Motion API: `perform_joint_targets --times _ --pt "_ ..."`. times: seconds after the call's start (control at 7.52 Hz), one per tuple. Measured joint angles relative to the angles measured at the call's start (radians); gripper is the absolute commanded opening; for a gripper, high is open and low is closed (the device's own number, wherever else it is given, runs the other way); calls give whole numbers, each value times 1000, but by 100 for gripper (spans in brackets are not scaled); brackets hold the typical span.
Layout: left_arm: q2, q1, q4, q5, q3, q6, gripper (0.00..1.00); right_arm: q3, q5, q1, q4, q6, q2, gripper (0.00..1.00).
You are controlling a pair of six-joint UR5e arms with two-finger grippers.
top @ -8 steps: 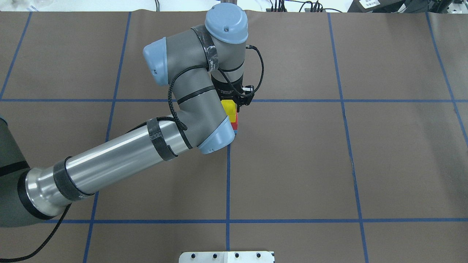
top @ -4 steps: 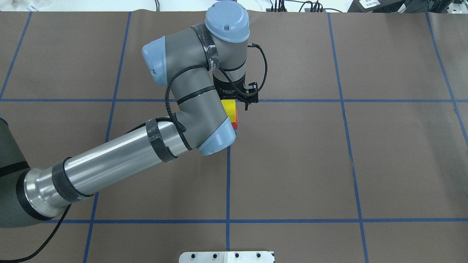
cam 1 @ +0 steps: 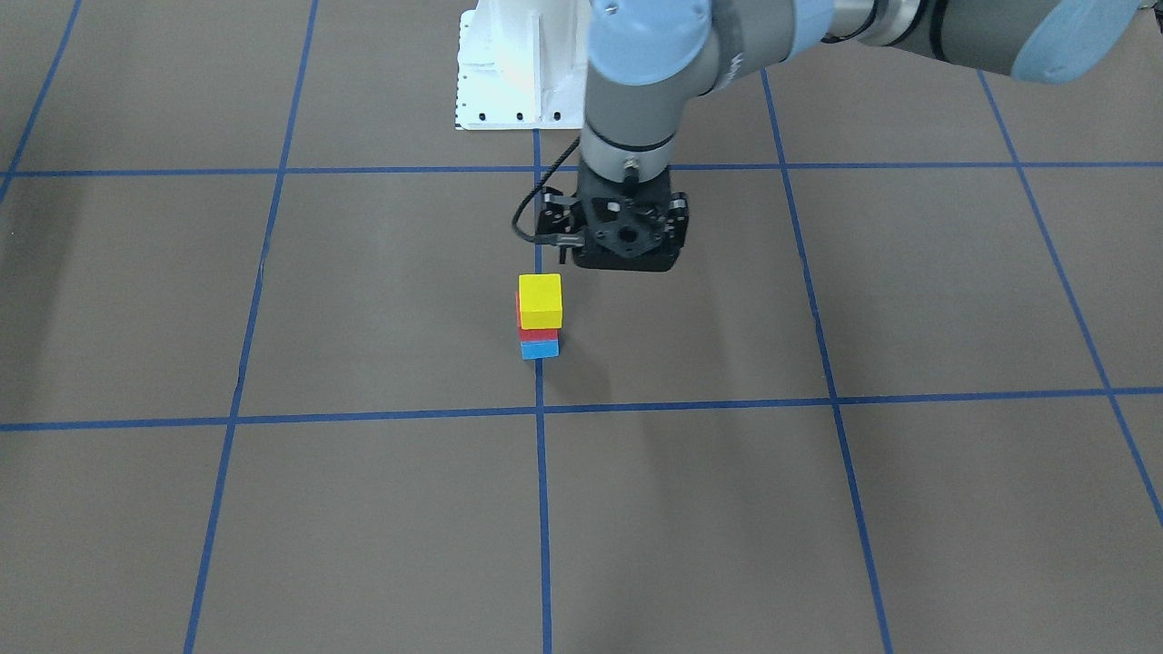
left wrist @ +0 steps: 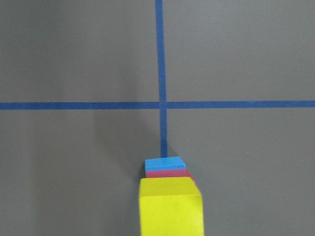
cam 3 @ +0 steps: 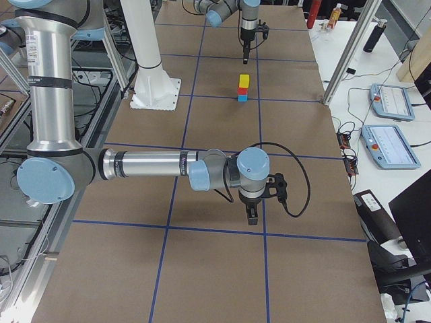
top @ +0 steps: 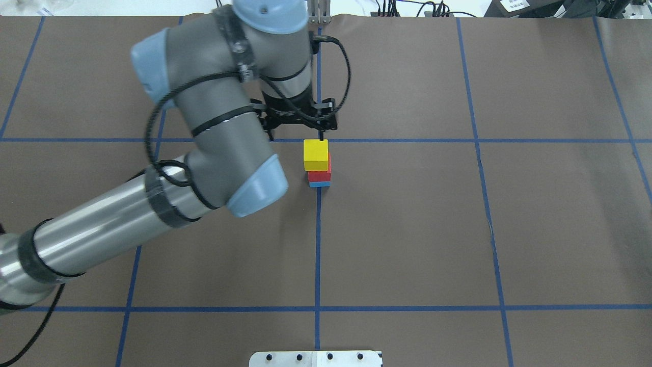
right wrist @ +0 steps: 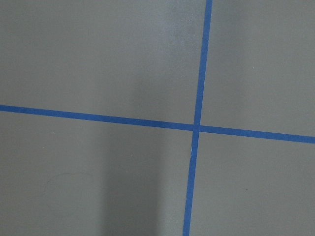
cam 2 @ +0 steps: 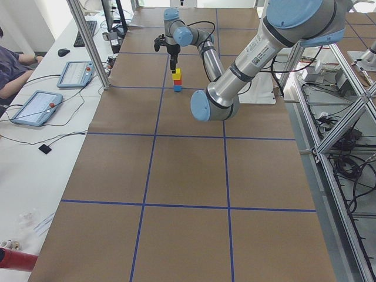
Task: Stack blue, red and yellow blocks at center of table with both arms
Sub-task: 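Open the left gripper and withdraw it from the stack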
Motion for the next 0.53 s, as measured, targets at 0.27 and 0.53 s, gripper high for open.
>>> perform_joint_targets --times 0.27,0.53 --pt "322 -162 -11 -4 -199 229 100 -5 -6 0 7 -6 -5 100" --pt "573 -357 -138 -19 -192 436 100 -10 -20 0 9 -13 -9 100"
